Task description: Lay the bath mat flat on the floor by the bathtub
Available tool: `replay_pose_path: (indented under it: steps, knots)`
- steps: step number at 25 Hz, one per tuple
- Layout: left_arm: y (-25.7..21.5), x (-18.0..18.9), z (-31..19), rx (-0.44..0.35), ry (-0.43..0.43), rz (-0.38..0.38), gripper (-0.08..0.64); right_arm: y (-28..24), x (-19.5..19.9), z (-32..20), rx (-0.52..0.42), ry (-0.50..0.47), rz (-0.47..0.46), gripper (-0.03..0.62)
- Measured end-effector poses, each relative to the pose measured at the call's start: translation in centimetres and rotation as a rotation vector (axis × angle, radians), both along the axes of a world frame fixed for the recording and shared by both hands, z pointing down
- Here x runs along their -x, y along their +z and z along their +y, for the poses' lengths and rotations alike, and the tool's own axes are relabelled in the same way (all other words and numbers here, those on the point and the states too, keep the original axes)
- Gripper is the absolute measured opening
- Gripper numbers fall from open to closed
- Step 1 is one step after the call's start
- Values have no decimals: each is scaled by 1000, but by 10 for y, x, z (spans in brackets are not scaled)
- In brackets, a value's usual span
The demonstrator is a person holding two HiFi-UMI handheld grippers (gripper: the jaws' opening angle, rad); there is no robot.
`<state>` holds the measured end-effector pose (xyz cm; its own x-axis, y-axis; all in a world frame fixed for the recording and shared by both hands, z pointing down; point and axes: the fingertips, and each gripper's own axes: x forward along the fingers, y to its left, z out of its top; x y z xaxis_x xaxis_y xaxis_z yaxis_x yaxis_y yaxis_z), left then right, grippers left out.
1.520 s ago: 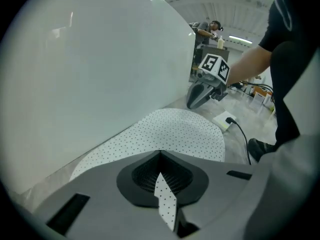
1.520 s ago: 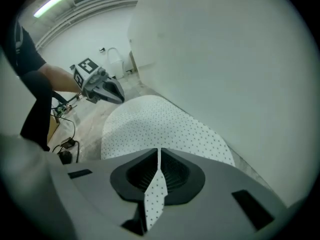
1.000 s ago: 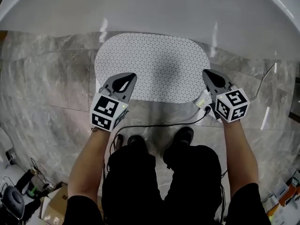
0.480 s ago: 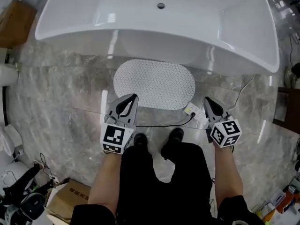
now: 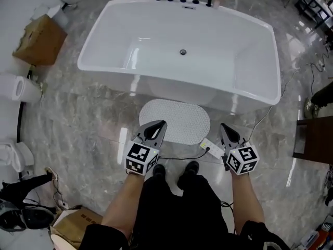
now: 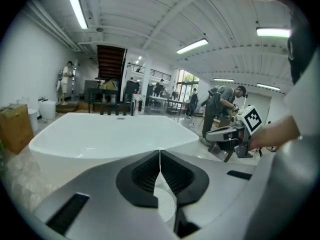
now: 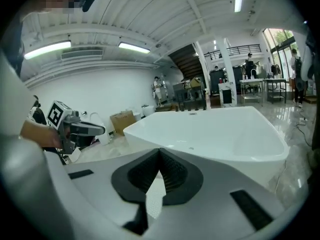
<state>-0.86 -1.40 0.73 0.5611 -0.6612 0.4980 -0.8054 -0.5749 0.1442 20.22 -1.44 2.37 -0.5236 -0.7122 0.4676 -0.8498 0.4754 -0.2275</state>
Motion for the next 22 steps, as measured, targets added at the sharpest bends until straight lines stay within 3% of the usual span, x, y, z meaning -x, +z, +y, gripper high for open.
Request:
replay_pose_path:
  steps: [8,18,22]
  knots:
    - [-73,-32,26,-15,61,-72,12,-75,-10,29,-31,-21,-50,15]
    - [-142,-52,39,-66,10,-80,12,-125,-38,53,-72,1,-123,15]
    - [-157,-57,55,-80,-24,-56,12,-146,-38,60,-103,-42,-131,15]
